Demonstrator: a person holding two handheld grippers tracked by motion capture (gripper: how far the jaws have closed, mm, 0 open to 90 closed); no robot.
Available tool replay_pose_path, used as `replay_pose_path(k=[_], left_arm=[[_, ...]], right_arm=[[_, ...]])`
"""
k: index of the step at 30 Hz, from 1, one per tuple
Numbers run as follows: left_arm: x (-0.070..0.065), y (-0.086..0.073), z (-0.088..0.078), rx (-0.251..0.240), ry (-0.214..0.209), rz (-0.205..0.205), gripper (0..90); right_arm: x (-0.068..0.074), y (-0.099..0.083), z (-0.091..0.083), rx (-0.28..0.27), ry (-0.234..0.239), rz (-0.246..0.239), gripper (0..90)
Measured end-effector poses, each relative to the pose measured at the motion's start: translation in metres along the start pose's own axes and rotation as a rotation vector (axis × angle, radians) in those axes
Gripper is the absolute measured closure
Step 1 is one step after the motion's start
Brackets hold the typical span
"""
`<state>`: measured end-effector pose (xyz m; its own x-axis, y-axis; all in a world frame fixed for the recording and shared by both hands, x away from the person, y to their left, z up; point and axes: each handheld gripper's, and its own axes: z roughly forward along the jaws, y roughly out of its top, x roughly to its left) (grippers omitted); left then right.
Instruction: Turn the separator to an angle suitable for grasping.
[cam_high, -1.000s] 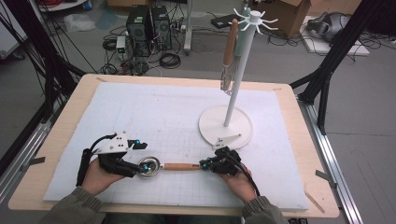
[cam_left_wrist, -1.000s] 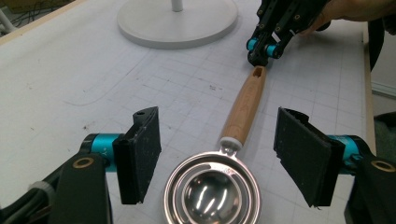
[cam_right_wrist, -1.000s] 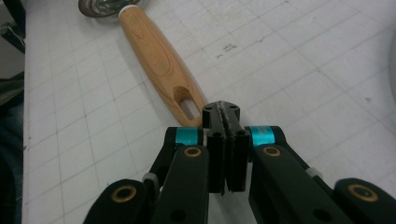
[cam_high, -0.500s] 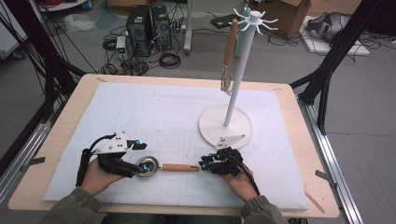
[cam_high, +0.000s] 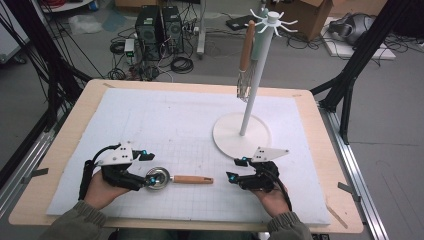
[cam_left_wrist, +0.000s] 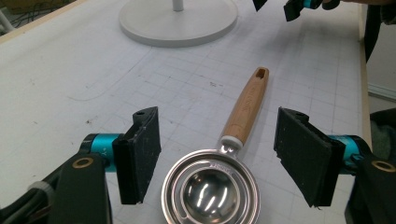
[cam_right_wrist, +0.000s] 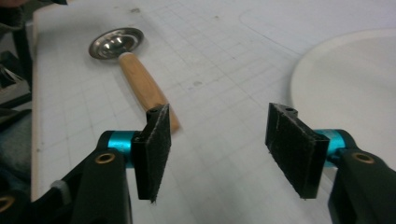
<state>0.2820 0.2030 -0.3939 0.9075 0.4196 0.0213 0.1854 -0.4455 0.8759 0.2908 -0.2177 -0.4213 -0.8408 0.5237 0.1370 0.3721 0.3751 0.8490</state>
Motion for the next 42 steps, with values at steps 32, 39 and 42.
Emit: replay_pose_path(k=[32,39,42], left_arm=[[-0.003,0.000,0.007,0.004,-0.025,0.006,32.8],[-0.004,0.001,0.009,0.005,-0.028,0.011,33.3],[-0.004,0.001,0.010,0.007,-0.031,0.013,33.6]], right_arm=[[0.008,-0.003,0.003,0.002,0.011,-0.073,35.2],[0.008,-0.002,0.005,0.007,0.016,-0.086,35.4],[0.008,-0.002,0.006,0.003,0.012,-0.092,35.8]])
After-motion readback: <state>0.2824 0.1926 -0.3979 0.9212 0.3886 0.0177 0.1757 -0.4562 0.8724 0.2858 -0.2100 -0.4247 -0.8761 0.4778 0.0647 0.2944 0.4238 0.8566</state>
